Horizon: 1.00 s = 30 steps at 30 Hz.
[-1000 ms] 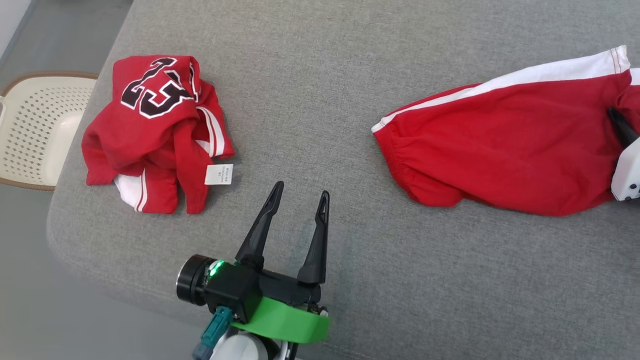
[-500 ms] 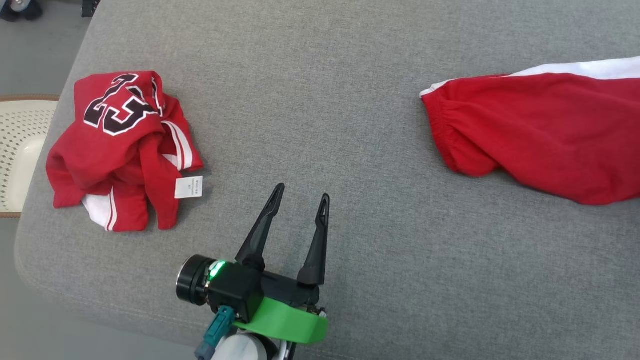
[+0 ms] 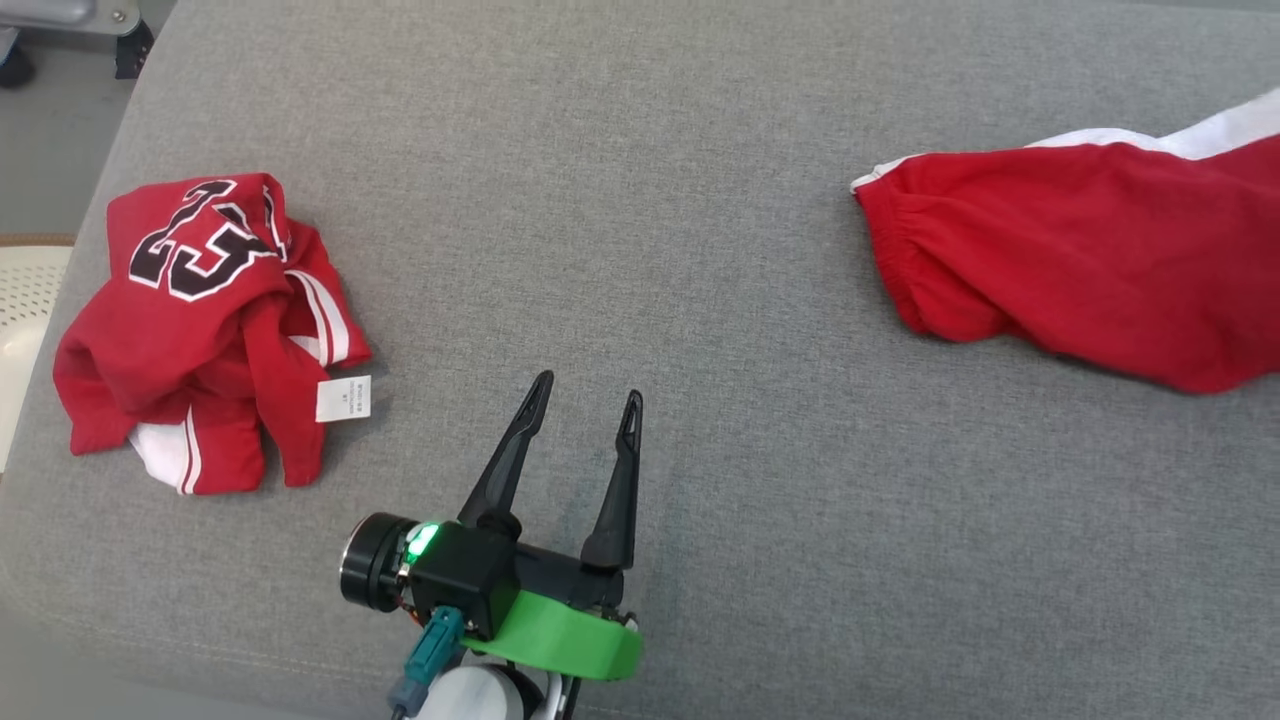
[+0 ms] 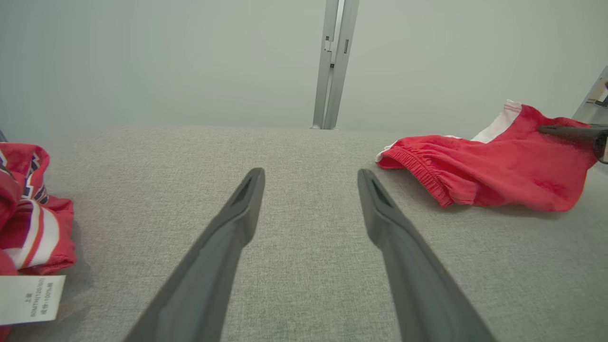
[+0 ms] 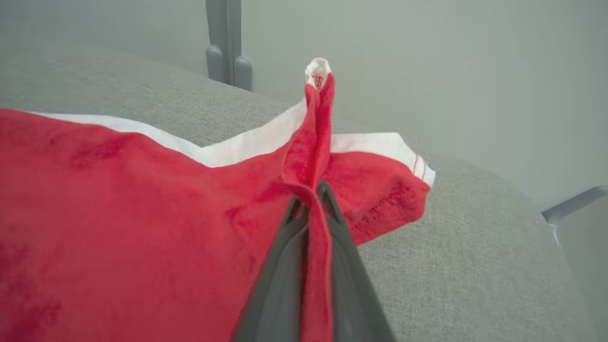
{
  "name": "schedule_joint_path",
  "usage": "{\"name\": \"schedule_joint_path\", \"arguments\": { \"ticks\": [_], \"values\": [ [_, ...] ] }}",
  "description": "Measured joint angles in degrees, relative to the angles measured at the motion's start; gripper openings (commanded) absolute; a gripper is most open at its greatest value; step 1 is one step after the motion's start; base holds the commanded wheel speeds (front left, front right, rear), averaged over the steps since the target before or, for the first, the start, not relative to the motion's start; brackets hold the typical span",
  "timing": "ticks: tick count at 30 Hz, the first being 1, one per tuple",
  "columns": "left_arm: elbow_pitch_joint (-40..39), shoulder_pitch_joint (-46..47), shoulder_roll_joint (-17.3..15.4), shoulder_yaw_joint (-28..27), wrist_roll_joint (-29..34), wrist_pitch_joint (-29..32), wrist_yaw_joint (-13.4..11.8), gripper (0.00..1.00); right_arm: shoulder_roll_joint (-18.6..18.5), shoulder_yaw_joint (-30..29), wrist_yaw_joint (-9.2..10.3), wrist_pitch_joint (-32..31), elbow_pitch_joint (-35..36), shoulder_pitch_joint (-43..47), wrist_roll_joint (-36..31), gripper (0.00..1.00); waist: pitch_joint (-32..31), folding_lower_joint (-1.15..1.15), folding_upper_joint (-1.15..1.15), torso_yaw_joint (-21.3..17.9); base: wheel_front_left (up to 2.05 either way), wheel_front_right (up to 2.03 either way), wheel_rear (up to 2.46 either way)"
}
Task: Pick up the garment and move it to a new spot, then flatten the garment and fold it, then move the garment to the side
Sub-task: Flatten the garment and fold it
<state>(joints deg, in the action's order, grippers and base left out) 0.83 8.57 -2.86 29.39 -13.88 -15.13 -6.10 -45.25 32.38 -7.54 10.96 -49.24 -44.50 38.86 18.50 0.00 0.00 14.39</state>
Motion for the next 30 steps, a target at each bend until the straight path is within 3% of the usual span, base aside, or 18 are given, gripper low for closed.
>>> {"name": "schedule_joint_path", "arguments": {
  "ticks": [8,15,16,17,24,30],
  "values": [
    [0.81,-0.36,0.02,0.15,-0.40,0.00,0.11,1.00,6.81,-1.56,0.01,-4.10,9.01,-1.45,-5.89,0.00,-2.46,0.00,0.00,-0.02,0.00,0.00,0.00],
    [1.26,-1.20,0.02,0.74,-1.94,0.01,-0.22,1.00,17.69,-6.02,0.01,-12.07,15.18,3.13,-10.94,0.00,-3.58,0.00,0.00,3.01,0.00,0.00,0.00],
    [1.36,-1.20,0.02,0.90,-2.25,0.01,-0.22,1.00,19.17,-6.41,0.01,-12.91,15.64,4.01,-11.62,0.09,-3.73,0.00,0.00,3.45,0.00,0.00,0.00],
    [1.43,-1.20,0.02,0.96,-2.32,0.00,-0.25,1.00,20.36,-6.69,0.01,-13.48,16.15,4.76,-12.14,1.00,-3.86,0.00,0.00,3.81,0.00,0.00,0.00],
    [1.93,-2.04,0.02,0.51,-2.80,0.00,-0.96,1.00,26.22,-9.44,0.01,-14.69,27.09,11.35,-14.16,1.00,-6.00,0.00,0.00,5.10,0.00,0.00,0.00],
    [1.88,-3.53,0.02,-0.01,-2.67,0.00,-0.97,1.00,25.20,-16.83,0.01,-16.06,38.56,18.66,-13.46,1.00,-7.69,0.00,0.00,3.88,0.00,0.00,0.00]
  ]
}}
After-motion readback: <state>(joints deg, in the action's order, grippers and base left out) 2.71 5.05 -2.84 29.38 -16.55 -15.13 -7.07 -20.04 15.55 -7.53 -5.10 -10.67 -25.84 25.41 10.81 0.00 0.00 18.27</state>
